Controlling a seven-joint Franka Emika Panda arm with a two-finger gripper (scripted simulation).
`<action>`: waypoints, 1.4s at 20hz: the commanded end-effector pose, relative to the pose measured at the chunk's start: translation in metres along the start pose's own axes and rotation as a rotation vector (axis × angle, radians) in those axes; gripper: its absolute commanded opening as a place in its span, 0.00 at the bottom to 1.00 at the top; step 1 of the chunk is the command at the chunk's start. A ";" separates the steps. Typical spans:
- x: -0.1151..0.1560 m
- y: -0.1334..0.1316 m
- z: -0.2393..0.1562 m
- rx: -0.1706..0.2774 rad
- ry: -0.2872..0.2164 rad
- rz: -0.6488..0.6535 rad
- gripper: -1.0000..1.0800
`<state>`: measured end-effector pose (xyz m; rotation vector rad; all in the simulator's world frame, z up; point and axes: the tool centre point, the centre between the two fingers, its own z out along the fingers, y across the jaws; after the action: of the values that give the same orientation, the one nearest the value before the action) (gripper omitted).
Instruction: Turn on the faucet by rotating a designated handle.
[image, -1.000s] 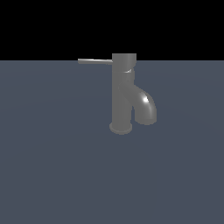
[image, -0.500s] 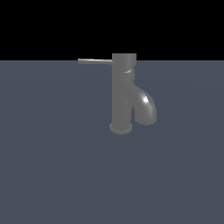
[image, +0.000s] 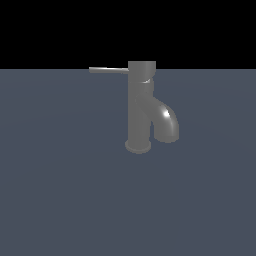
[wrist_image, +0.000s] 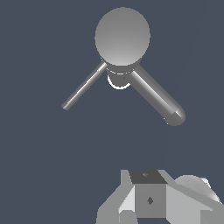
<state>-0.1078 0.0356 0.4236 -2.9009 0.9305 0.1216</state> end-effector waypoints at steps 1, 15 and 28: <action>0.010 -0.011 0.008 0.001 0.000 0.063 0.00; 0.058 -0.068 0.065 -0.011 0.030 0.410 0.00; 0.090 -0.111 0.118 -0.021 0.095 0.686 0.00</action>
<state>0.0202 0.0849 0.3087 -2.5060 1.8681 0.0483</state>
